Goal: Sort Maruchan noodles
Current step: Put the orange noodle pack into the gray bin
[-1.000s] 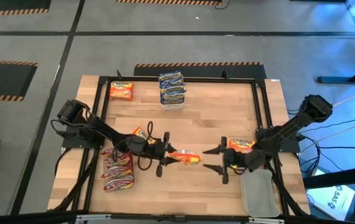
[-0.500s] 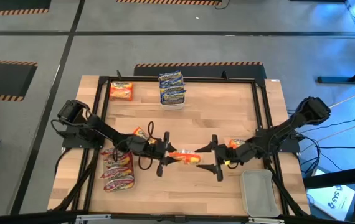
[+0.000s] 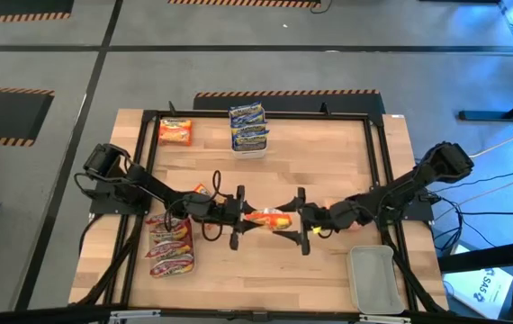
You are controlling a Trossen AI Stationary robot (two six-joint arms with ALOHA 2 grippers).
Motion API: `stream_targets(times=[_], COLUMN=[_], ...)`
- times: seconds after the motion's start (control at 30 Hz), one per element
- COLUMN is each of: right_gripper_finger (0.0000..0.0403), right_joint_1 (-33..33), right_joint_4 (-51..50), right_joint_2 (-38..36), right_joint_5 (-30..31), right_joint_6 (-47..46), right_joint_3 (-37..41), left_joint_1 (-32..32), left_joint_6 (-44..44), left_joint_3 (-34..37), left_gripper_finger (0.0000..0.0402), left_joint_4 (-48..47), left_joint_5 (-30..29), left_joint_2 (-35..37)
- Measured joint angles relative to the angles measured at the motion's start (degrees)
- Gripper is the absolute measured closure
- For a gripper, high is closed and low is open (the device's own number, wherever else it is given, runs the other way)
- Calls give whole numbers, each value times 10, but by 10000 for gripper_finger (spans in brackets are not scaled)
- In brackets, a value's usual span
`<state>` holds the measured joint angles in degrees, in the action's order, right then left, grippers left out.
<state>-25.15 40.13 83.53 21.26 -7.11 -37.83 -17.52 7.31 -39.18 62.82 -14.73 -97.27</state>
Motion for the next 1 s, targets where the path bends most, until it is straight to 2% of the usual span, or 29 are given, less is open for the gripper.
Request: stream_targets(times=[0.13,0.33,0.43,0.6,0.7,0.9,1.0], right_gripper_finger=[159,248,277,284,283,291,289], right_joint_1=[12,13,13,12,11,-7,-28], right_joint_4=[-32,-48,-56,-62,-98,-231,-376], right_joint_2=[0,0,0,-1,-15,-90,-130], right_joint_5=[-35,-33,-32,-35,-40,-39,-34], right_joint_6=[-2,0,-13,-9,-6,-50,-92], right_joint_3=[-18,-19,-19,-19,-19,-21,-58], left_joint_1=[-1,-1,-2,-5,-13,-42,-58], left_joint_6=[0,3,11,13,15,31,60], left_joint_3=[0,0,0,0,-1,-1,-1], left_gripper_finger=[316,314,304,264,239,231,231], left_joint_4=[3,2,0,-4,-52,-265,-322], left_joint_5=[-2,-10,-19,-21,-28,-47,-64], left_joint_2=[0,-1,-1,0,18,82,94])
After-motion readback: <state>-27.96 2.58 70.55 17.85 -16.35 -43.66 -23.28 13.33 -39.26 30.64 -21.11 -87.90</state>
